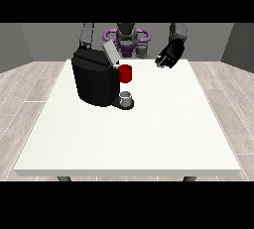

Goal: Insert the coffee pod into the coffee machine and close the lid

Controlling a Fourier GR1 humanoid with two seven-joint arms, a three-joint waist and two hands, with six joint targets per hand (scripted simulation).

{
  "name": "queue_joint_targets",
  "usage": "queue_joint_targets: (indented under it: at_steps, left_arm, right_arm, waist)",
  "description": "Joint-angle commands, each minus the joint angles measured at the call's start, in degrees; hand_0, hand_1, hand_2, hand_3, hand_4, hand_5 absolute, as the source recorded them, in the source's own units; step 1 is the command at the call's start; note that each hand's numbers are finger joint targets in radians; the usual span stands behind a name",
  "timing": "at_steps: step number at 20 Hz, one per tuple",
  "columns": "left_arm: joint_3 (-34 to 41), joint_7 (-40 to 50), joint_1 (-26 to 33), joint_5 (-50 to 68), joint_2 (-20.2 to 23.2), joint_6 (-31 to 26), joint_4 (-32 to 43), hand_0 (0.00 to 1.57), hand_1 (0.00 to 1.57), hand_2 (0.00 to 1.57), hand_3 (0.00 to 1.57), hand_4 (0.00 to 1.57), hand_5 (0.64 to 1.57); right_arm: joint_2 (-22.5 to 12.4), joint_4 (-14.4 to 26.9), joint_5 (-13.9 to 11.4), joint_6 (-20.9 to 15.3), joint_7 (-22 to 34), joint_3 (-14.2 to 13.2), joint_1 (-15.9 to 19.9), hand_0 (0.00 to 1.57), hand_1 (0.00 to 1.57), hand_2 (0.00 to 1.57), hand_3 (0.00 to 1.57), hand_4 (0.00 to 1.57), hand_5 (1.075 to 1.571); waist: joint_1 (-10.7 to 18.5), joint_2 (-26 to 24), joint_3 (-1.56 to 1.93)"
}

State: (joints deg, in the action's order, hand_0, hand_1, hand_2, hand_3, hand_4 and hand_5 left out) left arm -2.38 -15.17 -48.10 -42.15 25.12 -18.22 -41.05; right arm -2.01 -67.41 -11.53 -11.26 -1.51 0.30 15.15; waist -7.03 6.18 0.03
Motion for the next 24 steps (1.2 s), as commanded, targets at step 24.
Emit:
queue_joint_targets:
  at_steps: [24]
  left_arm:
    - [9.54, 14.6, -22.36, 2.2, 2.0, -7.07, 2.66, 1.22, 1.22, 1.29, 1.24, 0.48, 1.571]
  right_arm:
    - [-1.73, -8.28, 1.05, 3.08, 2.38, 0.99, 7.24, 0.0, 0.0, 0.0, 0.0, 0.0, 1.571]
  waist:
    - [-12.23, 6.11, -0.02]
